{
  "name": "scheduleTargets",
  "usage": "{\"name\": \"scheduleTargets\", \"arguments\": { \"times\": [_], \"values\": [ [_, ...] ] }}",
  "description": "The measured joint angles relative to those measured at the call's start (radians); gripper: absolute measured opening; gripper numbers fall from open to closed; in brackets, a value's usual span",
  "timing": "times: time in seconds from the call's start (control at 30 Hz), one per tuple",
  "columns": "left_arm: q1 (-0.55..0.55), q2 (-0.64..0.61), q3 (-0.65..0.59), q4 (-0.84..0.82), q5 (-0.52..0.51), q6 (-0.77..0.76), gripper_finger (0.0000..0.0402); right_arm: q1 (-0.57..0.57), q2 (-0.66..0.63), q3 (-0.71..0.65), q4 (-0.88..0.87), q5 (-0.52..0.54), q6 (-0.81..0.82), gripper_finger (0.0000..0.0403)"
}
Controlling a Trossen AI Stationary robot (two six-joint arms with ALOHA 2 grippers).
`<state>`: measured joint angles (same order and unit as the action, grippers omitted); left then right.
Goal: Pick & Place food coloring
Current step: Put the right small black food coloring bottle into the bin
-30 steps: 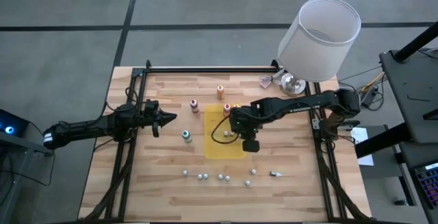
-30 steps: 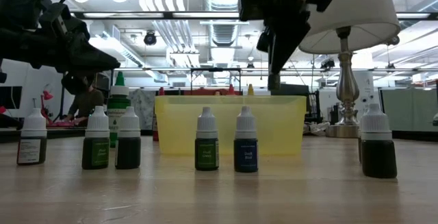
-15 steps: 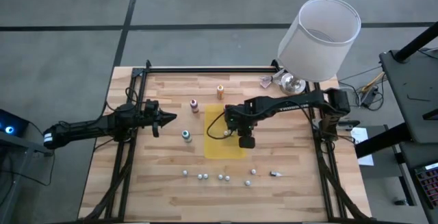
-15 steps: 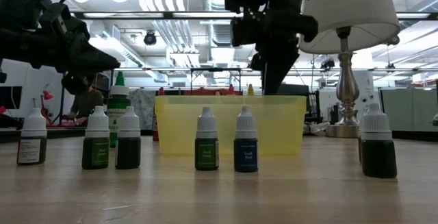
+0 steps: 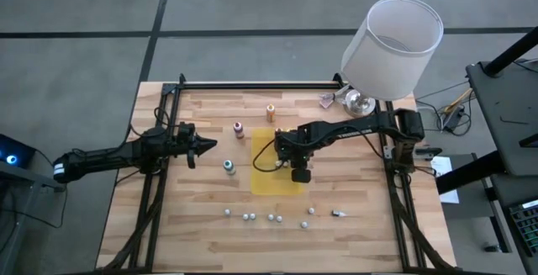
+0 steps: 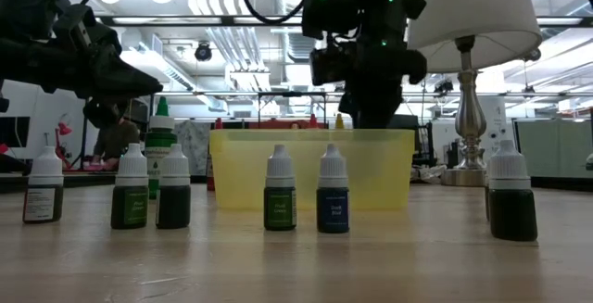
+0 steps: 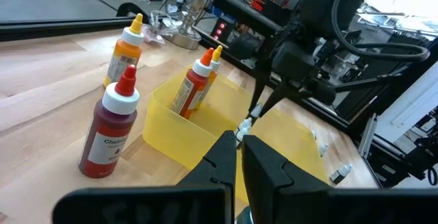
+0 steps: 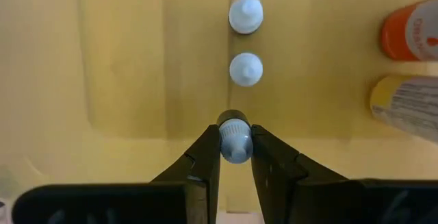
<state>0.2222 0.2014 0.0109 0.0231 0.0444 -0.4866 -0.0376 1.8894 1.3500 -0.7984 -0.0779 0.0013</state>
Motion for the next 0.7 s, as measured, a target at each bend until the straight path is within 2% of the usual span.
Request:
{"name": "scheduleTargets", "arguments": {
  "times": [0.7],
  "values": [
    [0.0, 0.006, 0.0, 0.0, 0.0, 0.0, 0.0, -0.003, 0.024, -0.038, 0.062, 0.002, 0.025, 0.0059]
  ]
}}
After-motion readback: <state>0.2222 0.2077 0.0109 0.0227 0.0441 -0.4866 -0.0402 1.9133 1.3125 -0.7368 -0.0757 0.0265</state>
